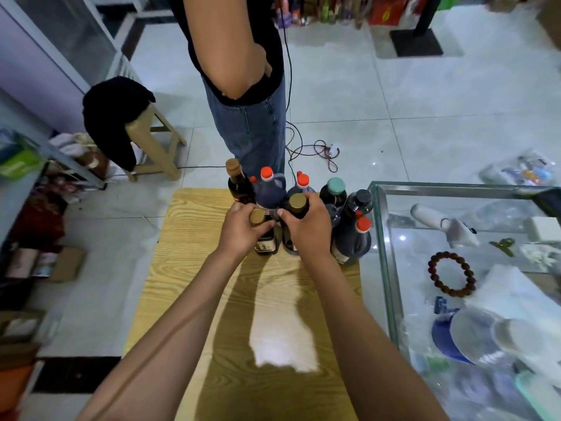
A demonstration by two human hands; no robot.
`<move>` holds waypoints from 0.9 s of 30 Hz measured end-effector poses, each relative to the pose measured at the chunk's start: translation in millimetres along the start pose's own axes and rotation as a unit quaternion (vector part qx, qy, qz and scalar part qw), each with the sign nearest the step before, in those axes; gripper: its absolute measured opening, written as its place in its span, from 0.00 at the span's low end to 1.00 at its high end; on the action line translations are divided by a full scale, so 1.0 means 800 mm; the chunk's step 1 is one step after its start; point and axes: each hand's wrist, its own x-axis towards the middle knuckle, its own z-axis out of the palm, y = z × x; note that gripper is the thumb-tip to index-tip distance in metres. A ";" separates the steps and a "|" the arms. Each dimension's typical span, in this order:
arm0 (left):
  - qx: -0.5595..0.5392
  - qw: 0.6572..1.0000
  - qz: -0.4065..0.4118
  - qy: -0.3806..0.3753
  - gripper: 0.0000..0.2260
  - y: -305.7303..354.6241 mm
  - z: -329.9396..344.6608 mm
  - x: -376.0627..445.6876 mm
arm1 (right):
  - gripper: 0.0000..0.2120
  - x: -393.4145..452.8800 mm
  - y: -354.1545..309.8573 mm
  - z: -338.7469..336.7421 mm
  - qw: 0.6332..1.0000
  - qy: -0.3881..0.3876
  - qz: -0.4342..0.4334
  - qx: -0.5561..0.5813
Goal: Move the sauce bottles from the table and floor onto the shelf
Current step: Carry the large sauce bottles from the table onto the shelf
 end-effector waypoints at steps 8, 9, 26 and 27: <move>-0.232 0.970 -0.065 -0.027 0.15 -0.024 0.003 -0.030 | 0.17 0.002 0.008 -0.029 0.978 -0.178 0.012 0.108; -0.234 0.970 -0.068 -0.014 0.15 -0.024 0.003 -0.036 | 0.17 -0.002 0.008 -0.028 0.976 -0.188 0.012 0.108; -0.256 0.967 -0.010 -0.007 0.11 -0.044 -0.066 -0.162 | 0.23 -0.127 -0.004 -0.029 0.987 -0.115 0.087 0.066; -0.255 0.967 -0.002 -0.012 0.11 -0.046 -0.071 -0.170 | 0.26 -0.144 0.000 -0.032 0.986 -0.100 0.111 0.080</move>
